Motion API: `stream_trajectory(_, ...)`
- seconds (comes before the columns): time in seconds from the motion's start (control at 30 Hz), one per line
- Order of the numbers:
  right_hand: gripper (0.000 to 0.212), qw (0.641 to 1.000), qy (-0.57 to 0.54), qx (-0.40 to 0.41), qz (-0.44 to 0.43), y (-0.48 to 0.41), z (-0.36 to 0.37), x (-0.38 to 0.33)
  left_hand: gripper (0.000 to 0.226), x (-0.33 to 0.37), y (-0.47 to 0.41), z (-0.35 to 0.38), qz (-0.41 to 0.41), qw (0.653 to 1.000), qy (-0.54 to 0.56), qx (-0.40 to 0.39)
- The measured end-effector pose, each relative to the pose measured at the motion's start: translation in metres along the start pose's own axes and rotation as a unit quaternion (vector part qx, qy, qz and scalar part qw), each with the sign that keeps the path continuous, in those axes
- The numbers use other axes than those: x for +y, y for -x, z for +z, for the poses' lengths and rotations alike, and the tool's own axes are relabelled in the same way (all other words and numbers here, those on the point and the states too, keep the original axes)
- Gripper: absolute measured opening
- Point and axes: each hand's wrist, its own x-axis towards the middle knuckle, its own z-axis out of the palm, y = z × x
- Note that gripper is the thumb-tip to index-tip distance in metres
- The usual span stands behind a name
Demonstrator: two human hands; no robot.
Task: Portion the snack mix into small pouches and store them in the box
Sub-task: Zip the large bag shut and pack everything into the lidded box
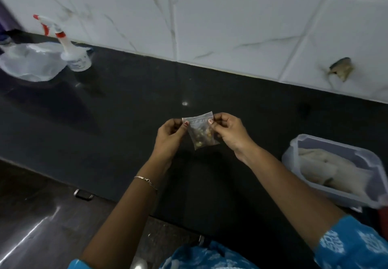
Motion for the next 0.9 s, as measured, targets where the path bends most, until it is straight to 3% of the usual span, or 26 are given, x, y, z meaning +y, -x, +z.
stream_trajectory(0.2,0.015,0.994,-0.016,0.097,-0.039,0.046,-0.071,-0.008,0.006,0.029,0.009,0.072,0.037,0.992,0.029,-0.116)
stream_trajectory(0.47,0.006,0.963,0.009,0.258,-0.077,0.119,-0.161,0.000,0.012,0.044,0.040,0.184,0.081,0.961,0.001,-0.266)
stream_trajectory(0.67,0.009,0.950,0.083,0.297,-0.042,0.151,-0.214,0.022,0.005,0.038,0.053,0.234,0.151,0.913,-0.147,-0.349)
stream_trajectory(0.9,0.006,0.932,0.215,0.291,-0.017,0.150,-0.236,0.046,0.013,0.024,0.053,0.259,0.249,0.853,-0.312,-0.336)
